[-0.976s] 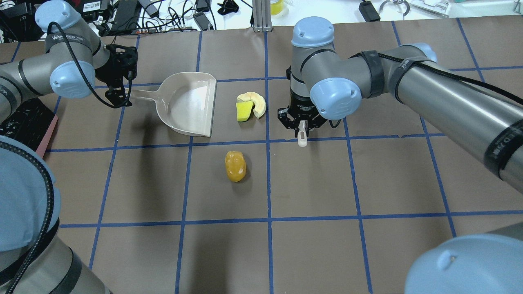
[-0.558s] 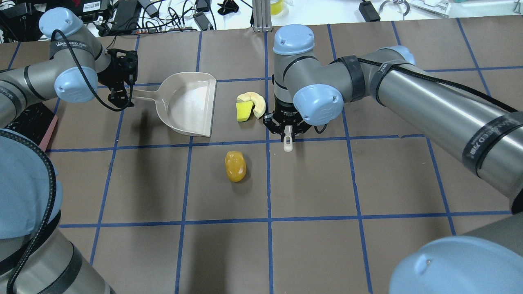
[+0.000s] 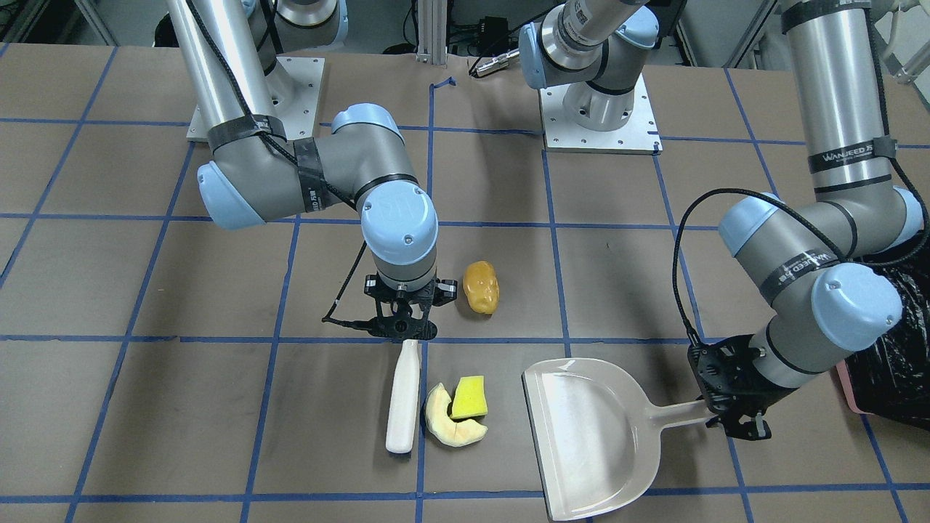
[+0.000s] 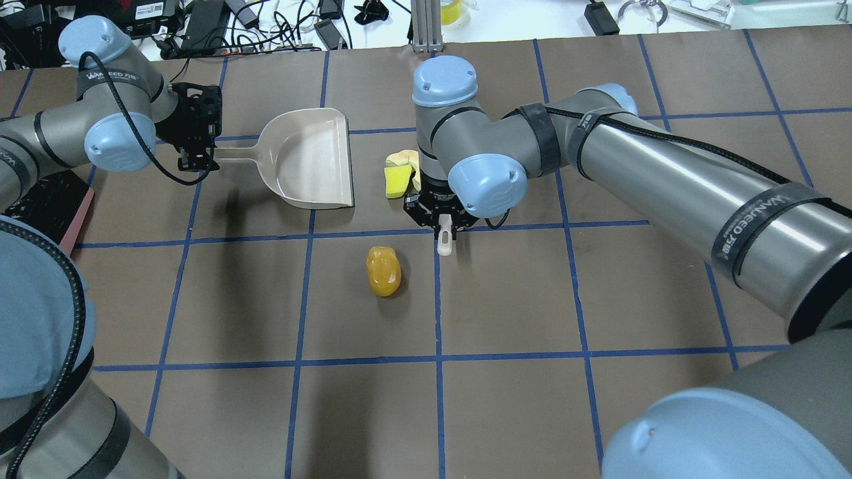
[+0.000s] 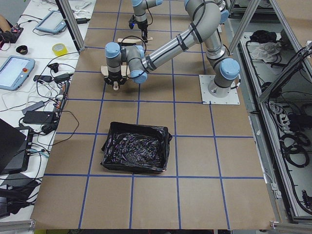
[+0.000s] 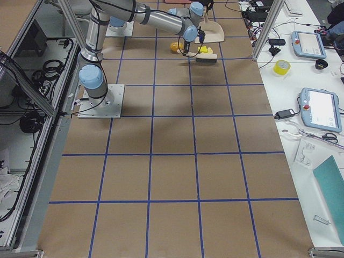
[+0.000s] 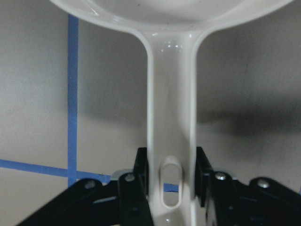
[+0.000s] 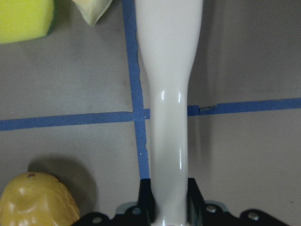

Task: Sweep and dump trash into bin
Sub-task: 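Sweep the yellow-green sponge into the dustpan with the right gripper's brush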

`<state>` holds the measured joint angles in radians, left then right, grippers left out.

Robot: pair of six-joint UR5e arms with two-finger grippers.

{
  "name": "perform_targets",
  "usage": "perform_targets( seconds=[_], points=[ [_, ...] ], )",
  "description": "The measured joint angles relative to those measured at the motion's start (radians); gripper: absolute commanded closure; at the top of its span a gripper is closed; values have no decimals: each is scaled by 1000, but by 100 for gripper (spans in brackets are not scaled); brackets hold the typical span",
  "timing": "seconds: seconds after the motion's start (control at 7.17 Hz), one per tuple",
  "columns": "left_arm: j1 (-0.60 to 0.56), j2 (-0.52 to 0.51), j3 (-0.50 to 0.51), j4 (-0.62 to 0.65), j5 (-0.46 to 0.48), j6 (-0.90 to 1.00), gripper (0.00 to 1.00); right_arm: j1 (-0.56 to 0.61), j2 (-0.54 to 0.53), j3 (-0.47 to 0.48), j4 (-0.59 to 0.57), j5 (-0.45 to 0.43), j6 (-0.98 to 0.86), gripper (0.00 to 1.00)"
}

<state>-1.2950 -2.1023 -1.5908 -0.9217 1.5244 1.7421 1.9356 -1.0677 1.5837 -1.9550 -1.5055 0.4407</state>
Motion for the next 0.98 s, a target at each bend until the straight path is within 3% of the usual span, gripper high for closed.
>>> perform_targets(
  seconds=[0.56, 0.98],
  points=[
    [0, 18, -8, 3, 6, 11, 89, 43, 27, -17, -56, 48, 103, 100],
    [0, 41, -9, 5, 9, 12, 90, 128, 134, -183, -56, 83, 268, 100]
  ],
)
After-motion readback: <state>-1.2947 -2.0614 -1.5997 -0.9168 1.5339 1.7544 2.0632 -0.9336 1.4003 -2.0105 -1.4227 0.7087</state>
